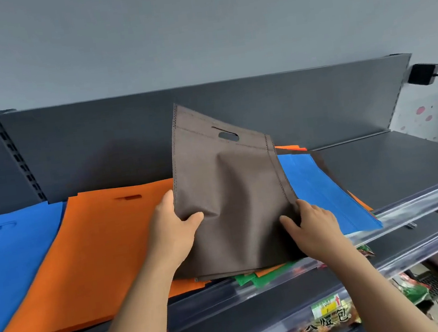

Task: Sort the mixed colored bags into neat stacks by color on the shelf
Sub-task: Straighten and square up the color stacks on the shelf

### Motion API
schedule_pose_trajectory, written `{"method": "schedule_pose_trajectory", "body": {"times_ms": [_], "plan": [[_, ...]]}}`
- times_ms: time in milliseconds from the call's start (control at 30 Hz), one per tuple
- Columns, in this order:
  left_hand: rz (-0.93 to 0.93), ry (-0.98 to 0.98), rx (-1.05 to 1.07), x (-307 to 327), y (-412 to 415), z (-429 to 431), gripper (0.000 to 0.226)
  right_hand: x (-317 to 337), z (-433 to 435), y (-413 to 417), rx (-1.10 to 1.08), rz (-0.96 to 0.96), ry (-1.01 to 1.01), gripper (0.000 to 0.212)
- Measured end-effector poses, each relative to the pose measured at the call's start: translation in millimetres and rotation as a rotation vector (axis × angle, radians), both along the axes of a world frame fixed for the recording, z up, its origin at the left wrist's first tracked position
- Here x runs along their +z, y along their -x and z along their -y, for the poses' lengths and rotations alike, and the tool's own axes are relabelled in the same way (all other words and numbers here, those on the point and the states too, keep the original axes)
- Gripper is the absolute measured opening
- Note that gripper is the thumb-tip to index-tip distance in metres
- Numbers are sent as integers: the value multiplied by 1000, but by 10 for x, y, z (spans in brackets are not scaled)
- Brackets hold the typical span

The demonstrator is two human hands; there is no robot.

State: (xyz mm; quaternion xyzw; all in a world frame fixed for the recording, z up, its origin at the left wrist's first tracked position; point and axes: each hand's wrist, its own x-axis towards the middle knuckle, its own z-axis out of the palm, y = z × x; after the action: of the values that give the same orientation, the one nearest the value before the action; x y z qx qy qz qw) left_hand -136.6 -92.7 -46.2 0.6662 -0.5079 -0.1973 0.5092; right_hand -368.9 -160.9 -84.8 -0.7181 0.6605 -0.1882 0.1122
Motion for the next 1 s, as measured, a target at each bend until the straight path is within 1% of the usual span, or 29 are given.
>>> {"method": "schedule_pose_trajectory", "body": {"times_ms": [33,133,200,400,500,600,733,833,900,1000], "plan": [[-2,11,14,19,-60,-46,31,30,-20,-70,-1,29,1,34],[-4,26,47,47,-258,-201,33,136,-133,-310,24,214,23,50],[-11,26,76,65,-401,-320,33,191,-232,-489,65,285,44,52],[3,-21,195,118,-956,-805,26,310,-531,-1174,204,323,162,43],[-5,-68,253,139,-1309,-1136,27,400,-747,-1581,259,332,188,42],[3,-98,314,144,-1715,-1477,21,431,-982,-2018,315,322,218,43],[45,-133,381,126,-2301,-1982,14,407,-1334,-2648,391,332,196,44],[58,-143,437,79,-2714,-2349,13,379,-1601,-3088,442,348,179,43],[47,-148,467,52,-2957,-2576,16,349,-1763,-3360,472,363,160,43],[-6,-195,446,15,-3249,-2855,23,316,-1954,-3725,506,380,127,43]]}}
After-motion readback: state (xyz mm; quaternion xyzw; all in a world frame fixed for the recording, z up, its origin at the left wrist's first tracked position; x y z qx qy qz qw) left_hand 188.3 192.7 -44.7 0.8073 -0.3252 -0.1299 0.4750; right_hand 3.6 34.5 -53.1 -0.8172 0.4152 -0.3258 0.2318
